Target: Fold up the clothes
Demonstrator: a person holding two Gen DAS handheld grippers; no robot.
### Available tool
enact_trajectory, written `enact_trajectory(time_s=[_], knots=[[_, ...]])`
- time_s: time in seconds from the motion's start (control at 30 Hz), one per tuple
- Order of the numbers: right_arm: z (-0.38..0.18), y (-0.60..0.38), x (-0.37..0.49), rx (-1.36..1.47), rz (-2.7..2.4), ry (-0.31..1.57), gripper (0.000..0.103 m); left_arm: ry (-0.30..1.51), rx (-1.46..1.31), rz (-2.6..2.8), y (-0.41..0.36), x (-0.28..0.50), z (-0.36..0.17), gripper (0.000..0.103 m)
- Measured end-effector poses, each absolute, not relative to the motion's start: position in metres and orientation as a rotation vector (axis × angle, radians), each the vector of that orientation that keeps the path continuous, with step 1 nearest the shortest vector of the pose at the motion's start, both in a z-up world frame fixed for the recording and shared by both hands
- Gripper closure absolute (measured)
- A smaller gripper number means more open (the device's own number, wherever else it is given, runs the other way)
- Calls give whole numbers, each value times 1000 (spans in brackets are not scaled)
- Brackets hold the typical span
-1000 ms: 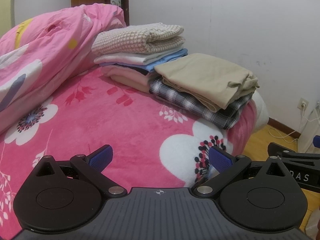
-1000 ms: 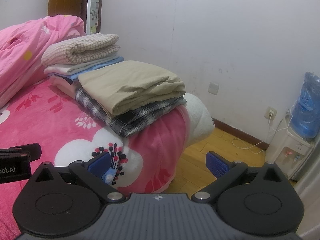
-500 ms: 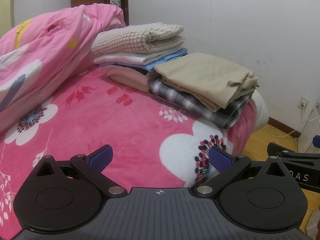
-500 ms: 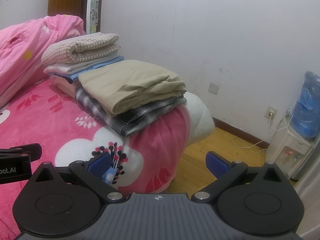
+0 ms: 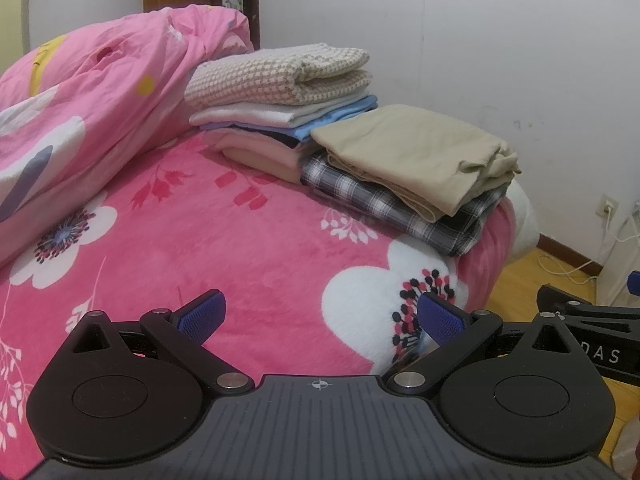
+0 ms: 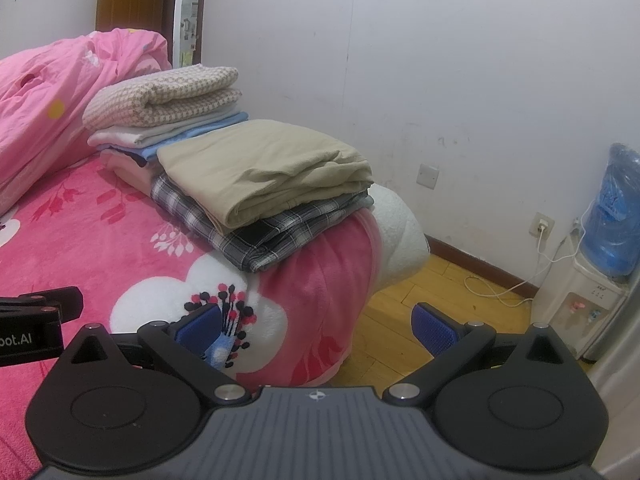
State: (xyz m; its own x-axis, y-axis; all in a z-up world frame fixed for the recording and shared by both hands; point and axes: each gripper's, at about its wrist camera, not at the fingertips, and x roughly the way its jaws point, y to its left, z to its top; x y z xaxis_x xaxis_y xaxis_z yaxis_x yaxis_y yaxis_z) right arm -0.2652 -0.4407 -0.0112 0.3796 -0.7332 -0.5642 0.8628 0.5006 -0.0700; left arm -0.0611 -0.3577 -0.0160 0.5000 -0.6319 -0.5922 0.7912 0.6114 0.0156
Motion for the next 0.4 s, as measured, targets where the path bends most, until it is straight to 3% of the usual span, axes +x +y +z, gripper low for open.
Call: enact_trajectory(time_s=[0.4], knots=[[-12, -442, -265, 255, -1032, 578, 0, 581, 304, -873, -357, -60, -16, 0]])
